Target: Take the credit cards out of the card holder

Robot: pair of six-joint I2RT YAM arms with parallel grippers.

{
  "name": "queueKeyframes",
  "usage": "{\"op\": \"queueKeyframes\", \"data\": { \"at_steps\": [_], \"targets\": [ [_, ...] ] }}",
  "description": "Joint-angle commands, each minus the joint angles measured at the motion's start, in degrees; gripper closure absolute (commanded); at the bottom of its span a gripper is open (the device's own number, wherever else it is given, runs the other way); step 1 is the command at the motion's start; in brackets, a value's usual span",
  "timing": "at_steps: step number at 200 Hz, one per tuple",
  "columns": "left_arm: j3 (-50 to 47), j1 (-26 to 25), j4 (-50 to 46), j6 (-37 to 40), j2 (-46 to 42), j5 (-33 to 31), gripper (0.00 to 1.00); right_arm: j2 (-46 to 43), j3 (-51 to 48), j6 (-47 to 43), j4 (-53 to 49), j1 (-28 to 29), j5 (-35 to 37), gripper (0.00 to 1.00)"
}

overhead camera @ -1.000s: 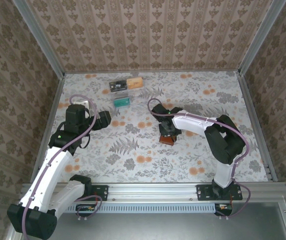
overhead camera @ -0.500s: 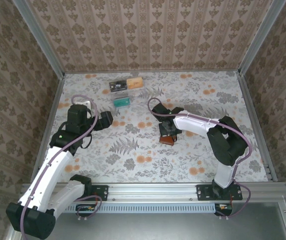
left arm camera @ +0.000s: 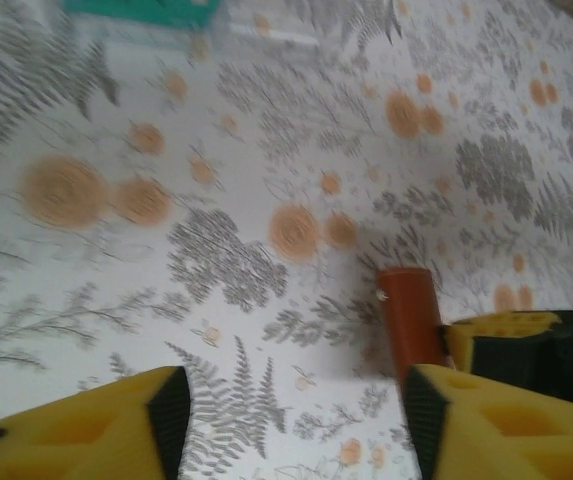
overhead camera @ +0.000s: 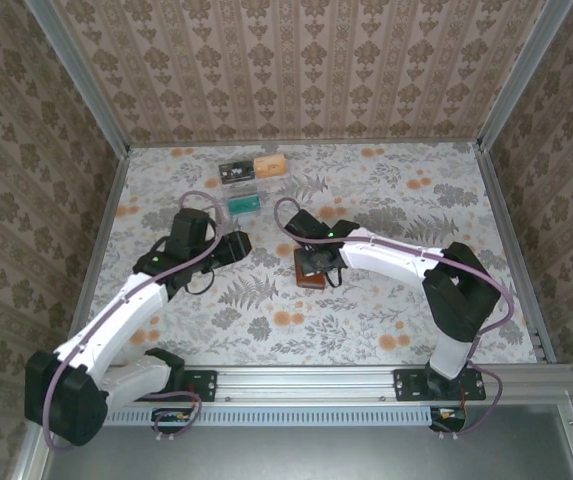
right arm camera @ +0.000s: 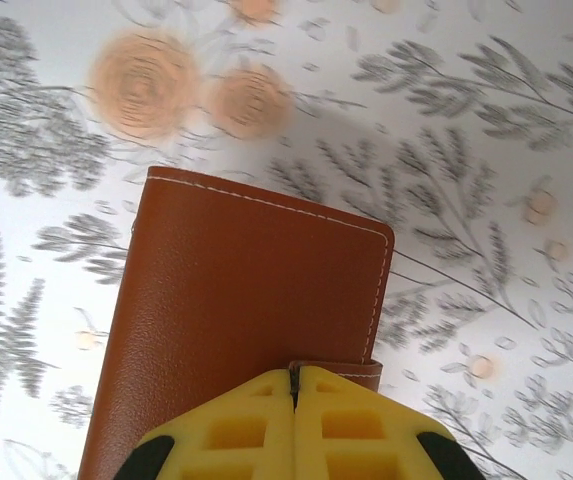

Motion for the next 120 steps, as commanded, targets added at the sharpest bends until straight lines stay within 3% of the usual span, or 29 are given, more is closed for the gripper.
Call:
{"op": "queueKeyframes", "data": {
  "at_steps": [1, 17, 54, 120],
  "targets": [
    [-1.54, -2.64, 7.3, -6.01, 3.03, 3.64, 0.49, 2.23, 1.62, -0.5, 2.6, 1.24, -1.03, 1.0],
    [-2.19, -3.94, 10.27, -8.65, 5.96, 4.39, 0.72, 3.05, 1.45, 0.05, 3.44, 1.83, -1.44, 1.0],
    [-4.17, -4.86, 18.64, -15.52, 12.12, 7.4, 0.99, 4.25, 0.46, 1.17, 6.3, 2.5, -2.32, 1.0],
    [-4.49, -6.19, 32.13, -23.43, 23.63, 13.31, 1.0, 5.22, 0.2, 1.78, 7.28, 2.63, -3.0, 1.0]
  ]
}}
